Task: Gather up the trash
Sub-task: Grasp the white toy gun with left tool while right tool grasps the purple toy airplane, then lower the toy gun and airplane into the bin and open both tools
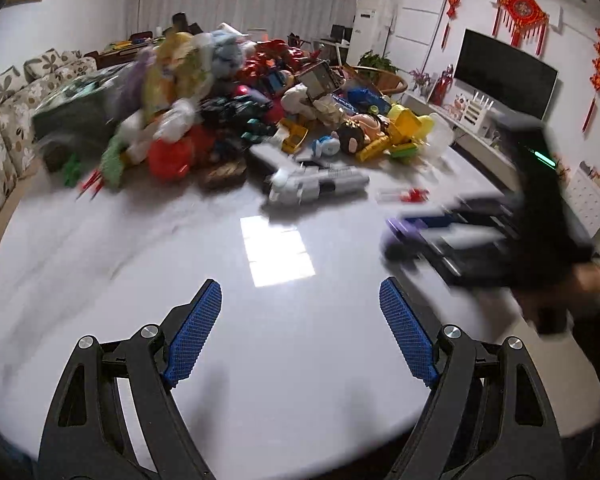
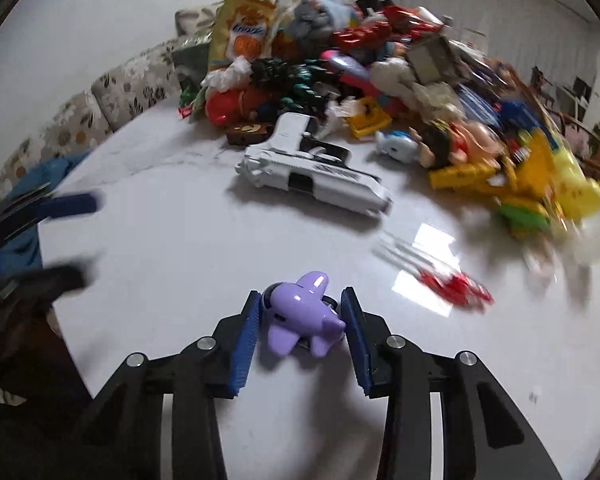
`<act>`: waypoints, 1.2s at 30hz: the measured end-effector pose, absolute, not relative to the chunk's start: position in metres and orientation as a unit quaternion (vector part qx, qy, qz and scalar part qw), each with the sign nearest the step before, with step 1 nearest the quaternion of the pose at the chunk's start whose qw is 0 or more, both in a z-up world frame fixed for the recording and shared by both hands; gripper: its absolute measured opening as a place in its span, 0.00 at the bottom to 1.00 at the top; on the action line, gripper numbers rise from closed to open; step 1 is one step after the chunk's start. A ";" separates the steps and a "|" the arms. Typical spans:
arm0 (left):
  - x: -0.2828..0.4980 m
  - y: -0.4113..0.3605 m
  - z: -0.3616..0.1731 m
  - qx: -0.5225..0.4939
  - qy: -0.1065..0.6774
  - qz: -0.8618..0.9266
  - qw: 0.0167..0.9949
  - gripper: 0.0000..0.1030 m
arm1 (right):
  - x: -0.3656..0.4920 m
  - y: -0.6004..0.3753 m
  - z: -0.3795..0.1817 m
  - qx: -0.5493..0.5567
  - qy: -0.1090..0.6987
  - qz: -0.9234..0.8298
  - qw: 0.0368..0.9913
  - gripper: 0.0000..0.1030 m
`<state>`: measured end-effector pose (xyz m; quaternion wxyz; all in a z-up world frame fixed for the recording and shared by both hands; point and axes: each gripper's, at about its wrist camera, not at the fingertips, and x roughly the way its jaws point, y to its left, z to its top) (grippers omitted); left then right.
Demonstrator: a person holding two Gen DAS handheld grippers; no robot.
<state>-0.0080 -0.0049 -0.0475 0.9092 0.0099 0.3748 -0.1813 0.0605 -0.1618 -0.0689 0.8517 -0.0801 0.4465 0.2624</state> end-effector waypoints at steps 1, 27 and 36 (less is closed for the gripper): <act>0.004 -0.013 -0.048 0.011 0.376 -0.179 0.909 0.77 | 0.057 -0.173 -0.068 -0.064 0.447 0.258 0.854 0.39; 0.139 -0.070 -0.072 -0.094 0.508 -0.030 0.856 0.76 | 0.027 -0.272 -0.049 0.055 0.411 0.266 0.870 0.40; -0.004 -0.032 -0.025 -0.047 0.409 -0.128 0.902 0.76 | -0.003 -0.254 -0.029 0.050 0.398 0.279 0.873 0.40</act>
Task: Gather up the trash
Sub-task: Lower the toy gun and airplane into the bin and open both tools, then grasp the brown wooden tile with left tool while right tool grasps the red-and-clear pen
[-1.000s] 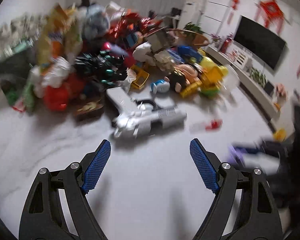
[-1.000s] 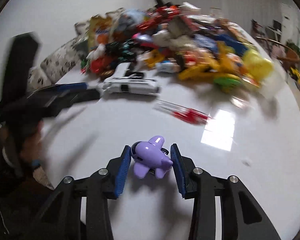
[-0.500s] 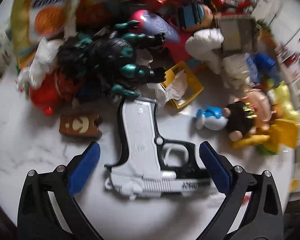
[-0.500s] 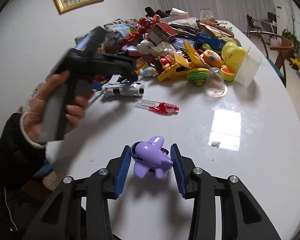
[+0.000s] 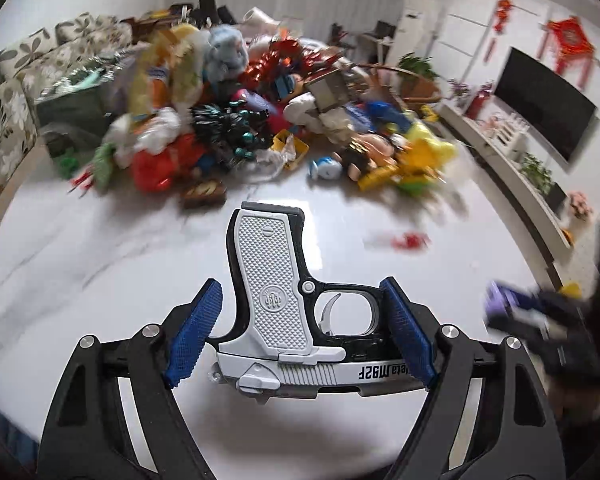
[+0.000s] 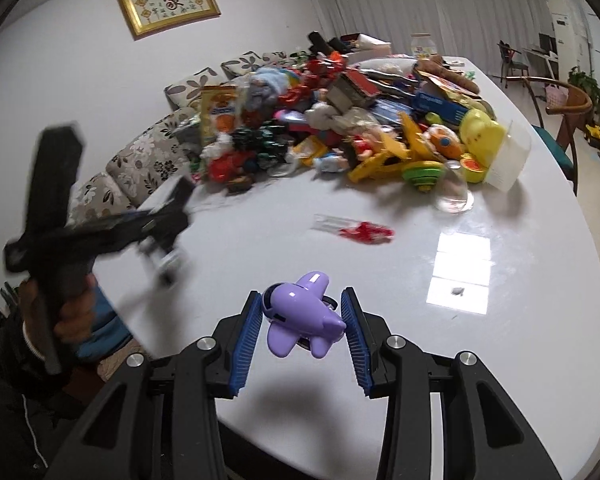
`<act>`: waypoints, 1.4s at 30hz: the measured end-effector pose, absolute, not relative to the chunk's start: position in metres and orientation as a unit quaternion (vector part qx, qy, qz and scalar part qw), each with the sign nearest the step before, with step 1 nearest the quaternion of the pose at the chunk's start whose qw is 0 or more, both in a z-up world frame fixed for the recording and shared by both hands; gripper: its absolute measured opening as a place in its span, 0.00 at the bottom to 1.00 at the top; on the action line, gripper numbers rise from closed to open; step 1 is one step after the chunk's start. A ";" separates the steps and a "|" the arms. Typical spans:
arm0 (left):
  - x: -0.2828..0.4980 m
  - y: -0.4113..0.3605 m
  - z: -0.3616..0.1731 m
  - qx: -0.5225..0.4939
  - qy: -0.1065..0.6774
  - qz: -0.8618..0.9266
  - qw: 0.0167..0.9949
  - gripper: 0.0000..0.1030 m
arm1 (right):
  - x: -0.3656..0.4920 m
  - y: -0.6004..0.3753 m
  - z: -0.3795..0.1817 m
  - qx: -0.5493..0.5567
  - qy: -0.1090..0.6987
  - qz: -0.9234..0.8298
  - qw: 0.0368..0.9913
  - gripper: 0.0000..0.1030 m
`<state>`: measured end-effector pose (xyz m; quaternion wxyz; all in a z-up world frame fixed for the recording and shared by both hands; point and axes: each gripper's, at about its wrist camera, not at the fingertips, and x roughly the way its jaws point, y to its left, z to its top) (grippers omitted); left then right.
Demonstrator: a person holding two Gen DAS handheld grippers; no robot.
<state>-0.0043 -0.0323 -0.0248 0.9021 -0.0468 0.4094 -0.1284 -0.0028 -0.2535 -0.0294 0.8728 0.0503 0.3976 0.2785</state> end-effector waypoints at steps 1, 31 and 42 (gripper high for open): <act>-0.022 -0.026 -0.022 -0.044 0.407 -0.136 0.902 0.76 | -0.009 -0.250 -0.028 0.050 0.398 0.282 0.872 0.40; -0.147 0.021 -0.130 0.012 0.520 -0.244 0.818 0.77 | -0.112 -0.187 -0.074 0.001 0.498 0.383 0.778 0.62; -0.115 0.014 -0.035 -0.011 0.417 -0.267 0.869 0.84 | 0.068 -0.212 -0.031 -0.161 0.412 0.308 0.842 0.67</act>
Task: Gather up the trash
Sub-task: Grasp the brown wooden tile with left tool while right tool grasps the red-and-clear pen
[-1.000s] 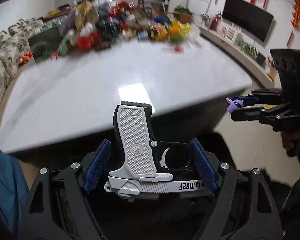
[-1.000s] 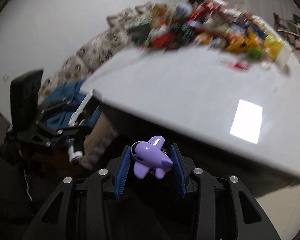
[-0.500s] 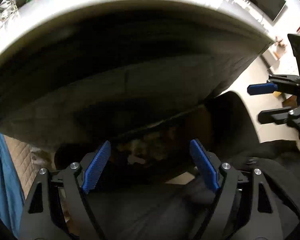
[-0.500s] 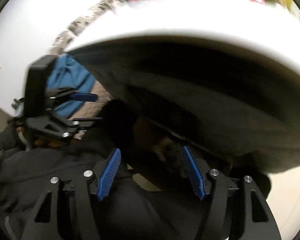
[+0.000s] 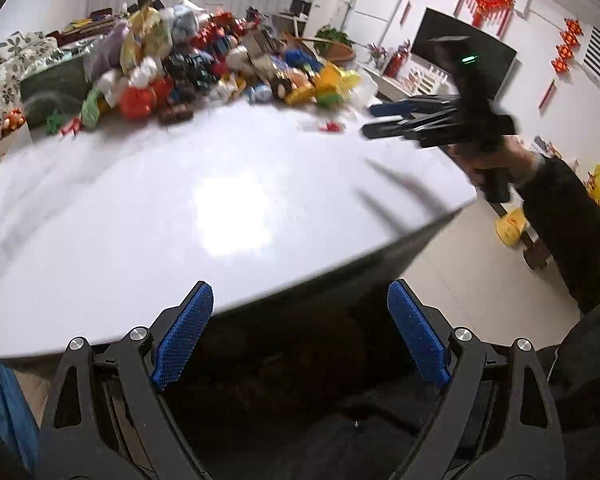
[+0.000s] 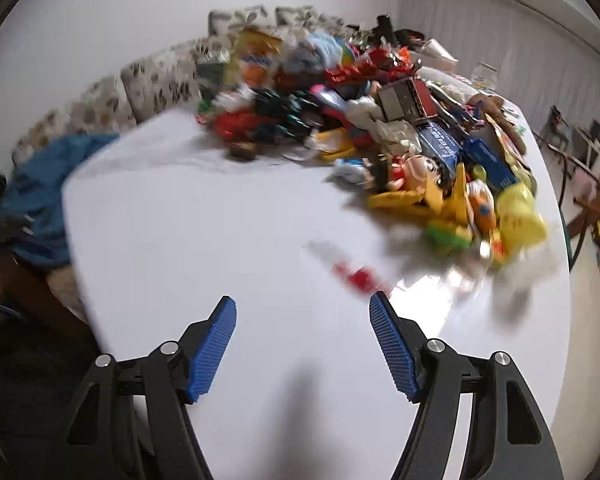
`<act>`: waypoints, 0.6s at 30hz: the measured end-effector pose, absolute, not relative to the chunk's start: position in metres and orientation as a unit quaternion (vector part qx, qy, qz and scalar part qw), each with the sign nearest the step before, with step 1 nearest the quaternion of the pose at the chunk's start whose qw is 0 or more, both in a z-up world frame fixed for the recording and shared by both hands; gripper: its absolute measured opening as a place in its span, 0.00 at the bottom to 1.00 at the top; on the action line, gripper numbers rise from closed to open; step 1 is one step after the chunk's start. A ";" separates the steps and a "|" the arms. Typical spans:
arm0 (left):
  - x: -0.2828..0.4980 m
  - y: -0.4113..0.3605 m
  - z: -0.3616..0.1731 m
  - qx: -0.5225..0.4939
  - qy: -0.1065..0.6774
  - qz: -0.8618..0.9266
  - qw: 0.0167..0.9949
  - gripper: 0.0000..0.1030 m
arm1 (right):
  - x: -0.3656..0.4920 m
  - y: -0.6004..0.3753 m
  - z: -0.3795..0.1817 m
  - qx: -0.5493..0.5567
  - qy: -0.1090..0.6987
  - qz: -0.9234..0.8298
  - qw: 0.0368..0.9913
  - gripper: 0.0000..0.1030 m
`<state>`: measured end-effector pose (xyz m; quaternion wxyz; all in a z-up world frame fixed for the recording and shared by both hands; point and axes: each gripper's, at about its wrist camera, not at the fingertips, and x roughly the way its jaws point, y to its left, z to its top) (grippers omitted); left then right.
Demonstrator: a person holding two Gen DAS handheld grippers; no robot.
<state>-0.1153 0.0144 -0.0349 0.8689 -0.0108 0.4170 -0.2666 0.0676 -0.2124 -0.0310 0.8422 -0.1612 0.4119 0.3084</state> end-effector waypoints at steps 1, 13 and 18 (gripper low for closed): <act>-0.109 0.016 -0.032 -0.013 0.416 -0.259 0.872 0.84 | 0.081 -0.215 -0.034 -0.176 0.414 0.310 0.837 0.66; -0.004 -0.002 -0.046 0.003 0.408 -0.190 0.893 0.84 | 0.126 -0.229 -0.062 -0.186 0.478 0.353 0.783 0.17; 0.087 -0.007 -0.055 -0.003 0.433 -0.122 0.893 0.84 | 0.101 -0.242 -0.063 -0.155 0.477 0.313 0.807 0.16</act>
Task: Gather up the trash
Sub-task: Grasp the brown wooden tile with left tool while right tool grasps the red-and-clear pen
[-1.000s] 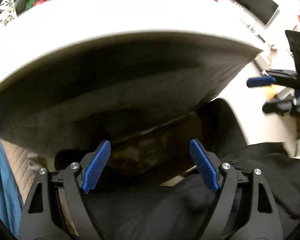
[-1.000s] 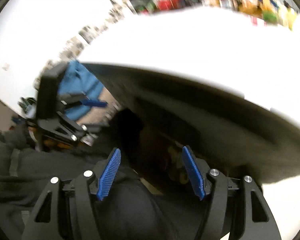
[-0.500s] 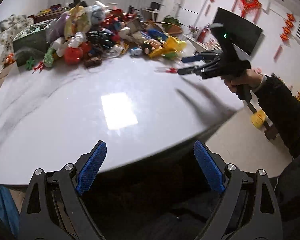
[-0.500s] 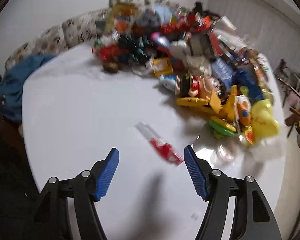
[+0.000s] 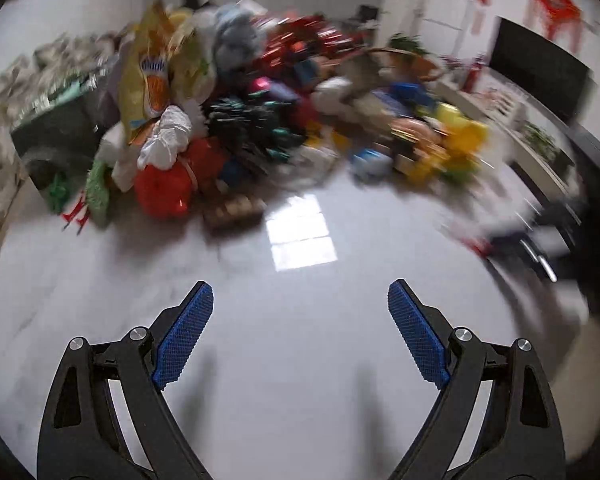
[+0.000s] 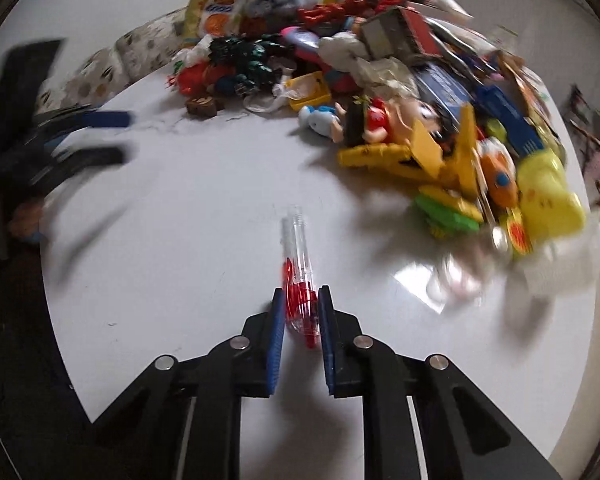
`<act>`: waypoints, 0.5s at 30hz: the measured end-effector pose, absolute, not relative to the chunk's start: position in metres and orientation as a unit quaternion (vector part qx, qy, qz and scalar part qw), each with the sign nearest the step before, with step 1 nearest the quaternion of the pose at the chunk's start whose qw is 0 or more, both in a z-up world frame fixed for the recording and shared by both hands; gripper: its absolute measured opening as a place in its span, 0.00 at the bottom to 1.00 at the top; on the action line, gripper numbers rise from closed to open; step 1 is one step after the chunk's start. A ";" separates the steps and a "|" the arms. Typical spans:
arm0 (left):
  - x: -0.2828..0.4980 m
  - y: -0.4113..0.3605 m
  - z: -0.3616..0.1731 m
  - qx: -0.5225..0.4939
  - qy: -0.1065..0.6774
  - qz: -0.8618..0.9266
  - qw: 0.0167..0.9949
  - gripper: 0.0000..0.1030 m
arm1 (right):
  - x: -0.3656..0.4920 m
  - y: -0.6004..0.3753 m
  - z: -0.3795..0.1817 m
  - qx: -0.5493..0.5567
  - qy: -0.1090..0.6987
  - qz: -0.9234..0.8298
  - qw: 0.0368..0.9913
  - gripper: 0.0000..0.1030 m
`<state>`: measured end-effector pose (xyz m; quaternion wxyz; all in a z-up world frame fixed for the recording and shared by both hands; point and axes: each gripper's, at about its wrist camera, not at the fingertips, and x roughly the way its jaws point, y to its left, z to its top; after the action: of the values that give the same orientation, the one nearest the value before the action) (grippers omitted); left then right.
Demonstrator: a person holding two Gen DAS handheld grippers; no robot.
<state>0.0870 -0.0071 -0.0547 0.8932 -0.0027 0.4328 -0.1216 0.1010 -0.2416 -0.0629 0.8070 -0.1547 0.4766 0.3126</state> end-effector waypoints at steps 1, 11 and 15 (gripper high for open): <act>0.103 -0.007 -0.058 -0.011 0.446 -0.109 0.889 0.84 | 0.096 -0.244 -0.063 -0.152 0.476 0.310 0.809 0.16; 0.164 -0.022 -0.075 0.000 0.450 -0.004 0.893 0.47 | 0.072 -0.245 -0.065 -0.121 0.467 0.307 0.821 0.16; 0.128 -0.022 -0.065 -0.029 0.438 -0.066 0.896 0.47 | 0.062 -0.238 -0.063 -0.102 0.469 0.304 0.823 0.15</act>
<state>0.1281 -0.0221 -0.0653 0.8959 -0.0292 0.4383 -0.0658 0.0623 -0.2382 -0.0632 0.8229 -0.1019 0.4693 0.3037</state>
